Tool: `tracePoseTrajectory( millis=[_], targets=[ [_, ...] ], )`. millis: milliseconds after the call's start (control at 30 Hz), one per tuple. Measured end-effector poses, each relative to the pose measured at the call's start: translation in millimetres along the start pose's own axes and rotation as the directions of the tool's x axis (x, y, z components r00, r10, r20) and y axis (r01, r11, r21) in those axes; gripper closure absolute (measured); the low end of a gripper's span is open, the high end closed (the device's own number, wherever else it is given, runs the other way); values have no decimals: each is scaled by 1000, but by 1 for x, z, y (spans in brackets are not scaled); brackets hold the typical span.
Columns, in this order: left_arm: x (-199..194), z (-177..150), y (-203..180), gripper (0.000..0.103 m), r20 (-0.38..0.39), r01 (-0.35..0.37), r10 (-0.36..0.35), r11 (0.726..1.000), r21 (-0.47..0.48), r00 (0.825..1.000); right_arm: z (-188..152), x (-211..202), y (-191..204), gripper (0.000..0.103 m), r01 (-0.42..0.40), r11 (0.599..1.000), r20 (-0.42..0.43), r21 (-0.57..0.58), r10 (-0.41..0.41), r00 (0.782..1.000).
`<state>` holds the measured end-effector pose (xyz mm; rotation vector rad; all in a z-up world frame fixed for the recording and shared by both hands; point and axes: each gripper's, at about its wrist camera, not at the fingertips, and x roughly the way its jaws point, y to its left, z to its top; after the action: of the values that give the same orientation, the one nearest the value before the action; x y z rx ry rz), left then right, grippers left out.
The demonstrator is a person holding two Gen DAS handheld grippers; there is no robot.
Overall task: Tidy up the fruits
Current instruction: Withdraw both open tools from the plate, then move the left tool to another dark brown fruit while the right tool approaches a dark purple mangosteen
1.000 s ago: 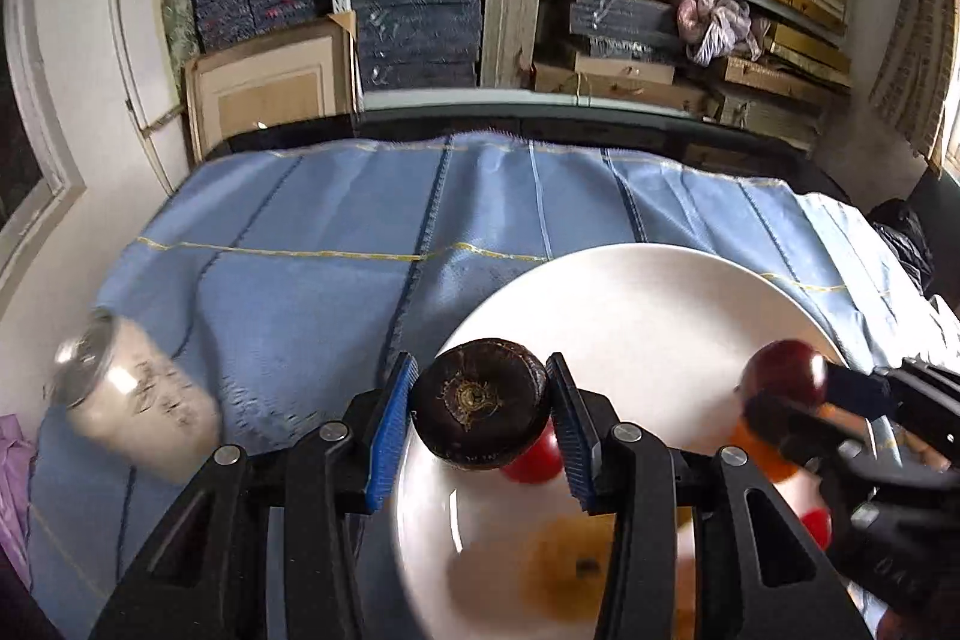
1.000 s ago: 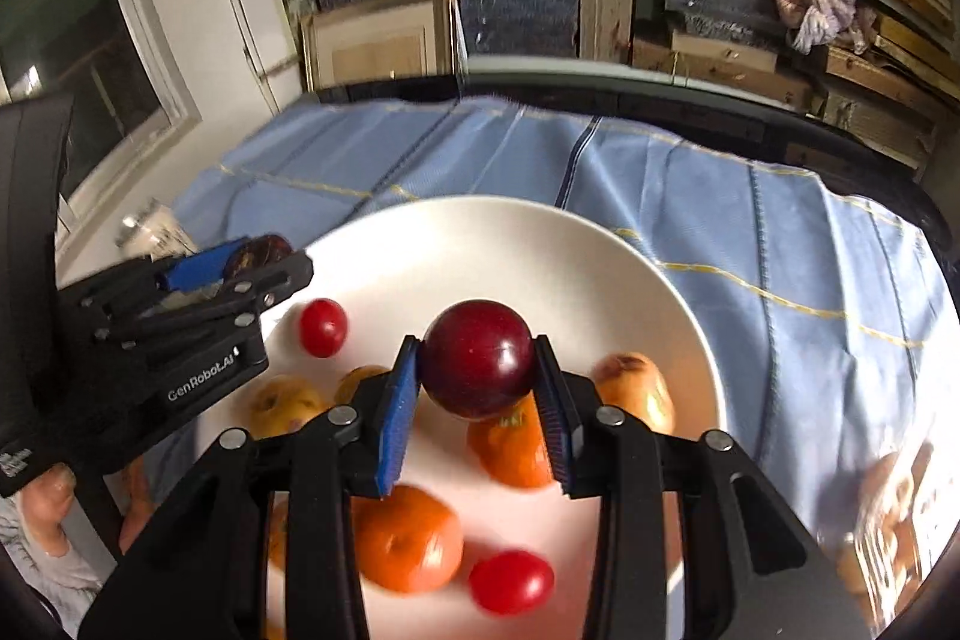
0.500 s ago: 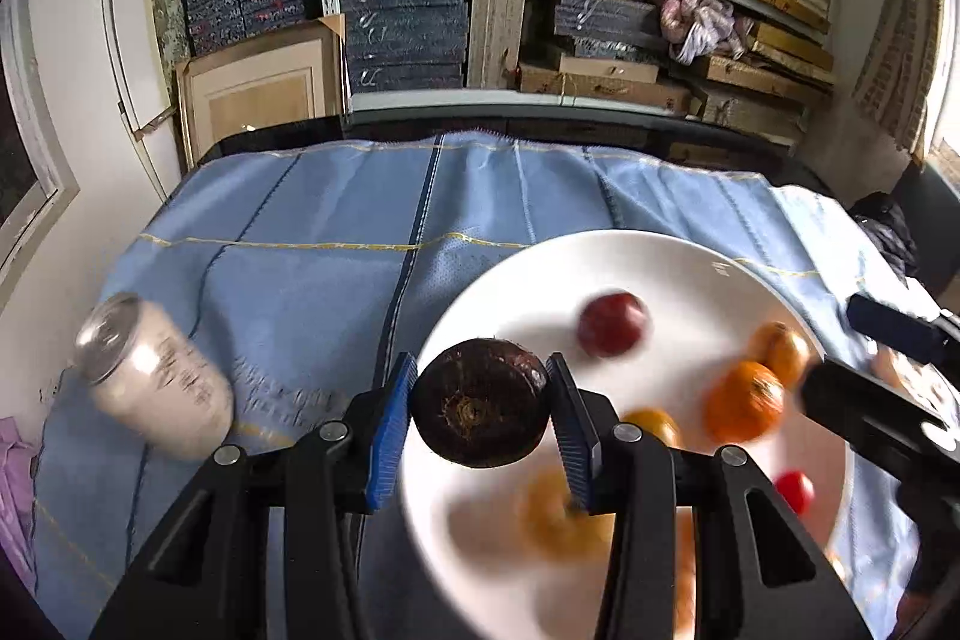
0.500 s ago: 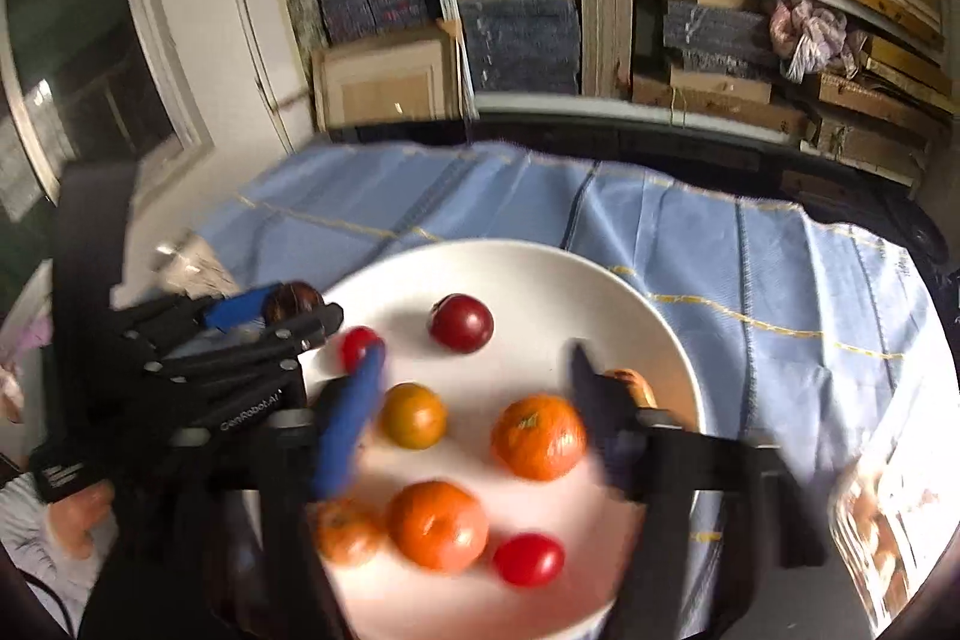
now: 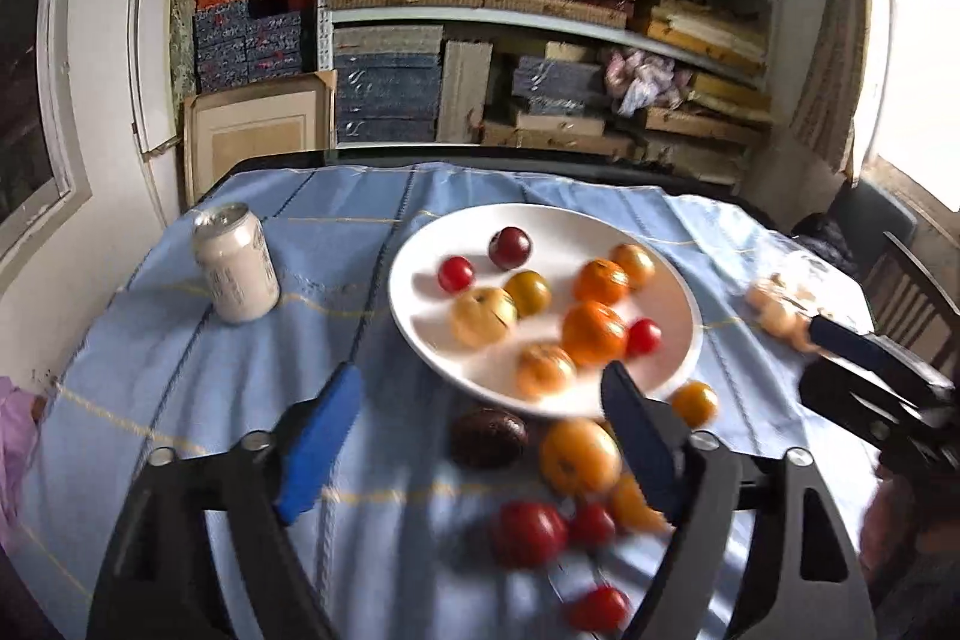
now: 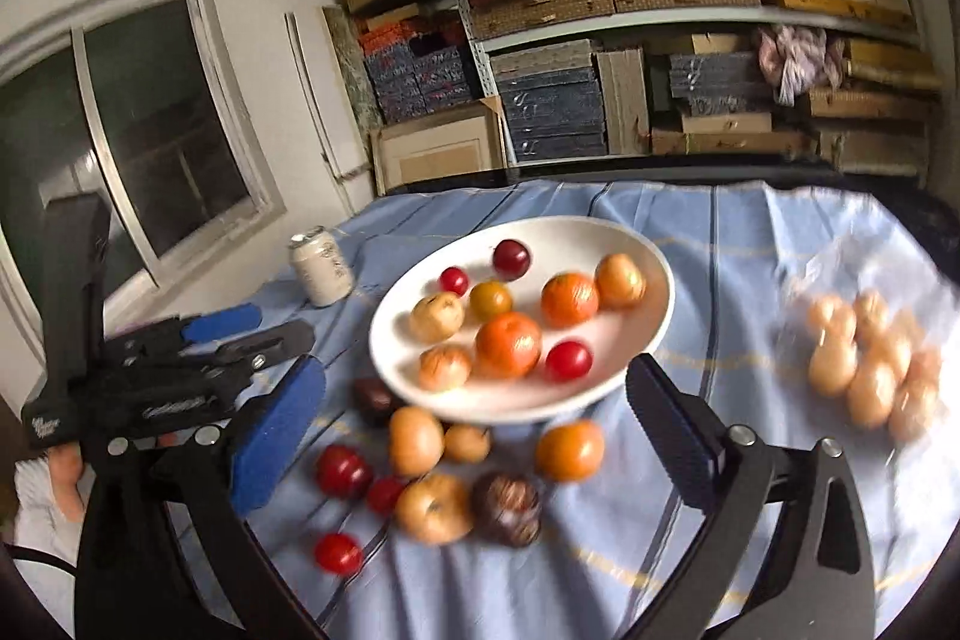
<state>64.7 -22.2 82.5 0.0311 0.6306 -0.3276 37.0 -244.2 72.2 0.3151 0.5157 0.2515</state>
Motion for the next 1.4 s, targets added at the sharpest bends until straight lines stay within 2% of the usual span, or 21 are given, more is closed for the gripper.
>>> tracePoseTrajectory(
  millis=[67, 167, 267, 300, 367, 500, 600, 700, 800, 833, 900, 967, 1033, 1267, 1400],
  targets=[
    [-10, -8, -1, 19, 14, 8, -8, 1000, 0, 1000, -7, -5, -5, 5, -4, 1000, 11, 28, 3, 1000],
    [-12, -15, 5, 18, 29, -17, 17, 1000, -11, 999, -10, -4, -20, 5, -7, 996, -5, 86, 7, 1000],
    [14, -14, 26, 20, -35, -55, 53, 996, -64, 998, -11, 1, -30, 5, -10, 991, -29, 131, 14, 999],
    [28, -14, 34, 21, -90, -34, 26, 995, -96, 996, -12, 1, -31, 5, -5, 991, -36, 130, 10, 999],
    [50, -14, 38, 30, -166, 6, -24, 994, -106, 986, -11, 2, -31, 5, 7, 993, -40, 119, -2, 999],
    [61, -20, 26, 30, -185, -8, 1, 999, -41, 983, -9, 3, -31, 5, 14, 993, -41, 117, -9, 999],
    [72, -22, 24, 30, -203, -30, 24, 999, -27, 979, -9, 5, -31, 5, 17, 993, -47, 121, -12, 999],
    [82, -23, 23, 30, -214, 23, -29, 999, -33, 976, -8, 5, -30, 5, 19, 992, -53, 121, -12, 999],
    [87, -25, 9, 42, -209, 30, -19, 998, 50, 978, -8, 6, -31, 5, 25, 992, -59, 121, -17, 998],
    [89, -27, 6, 50, -215, 26, -11, 997, 67, 976, -7, 6, -32, 5, 24, 992, -61, 125, -17, 998],
    [95, -31, 5, 55, -238, 35, -18, 997, 67, 971, -8, 8, -32, 5, 20, 991, -67, 129, -12, 998],
    [98, -32, 9, 72, -242, 47, -35, 998, 45, 970, -8, 8, -31, 5, 20, 992, -71, 121, -11, 997],
    [99, -32, 11, 72, -239, 59, -49, 998, 32, 970, -9, 9, -27, 5, 24, 995, -80, 100, -16, 997],
    [100, -33, 7, 74, -227, 45, -30, 997, 63, 973, -13, 14, -22, 5, 40, 997, -103, 63, -33, 994],
    [94, -33, 12, 74, -219, 42, -33, 998, 37, 975, -19, 22, -13, 5, 86, 995, -173, -41, -92, 981]
  ],
)
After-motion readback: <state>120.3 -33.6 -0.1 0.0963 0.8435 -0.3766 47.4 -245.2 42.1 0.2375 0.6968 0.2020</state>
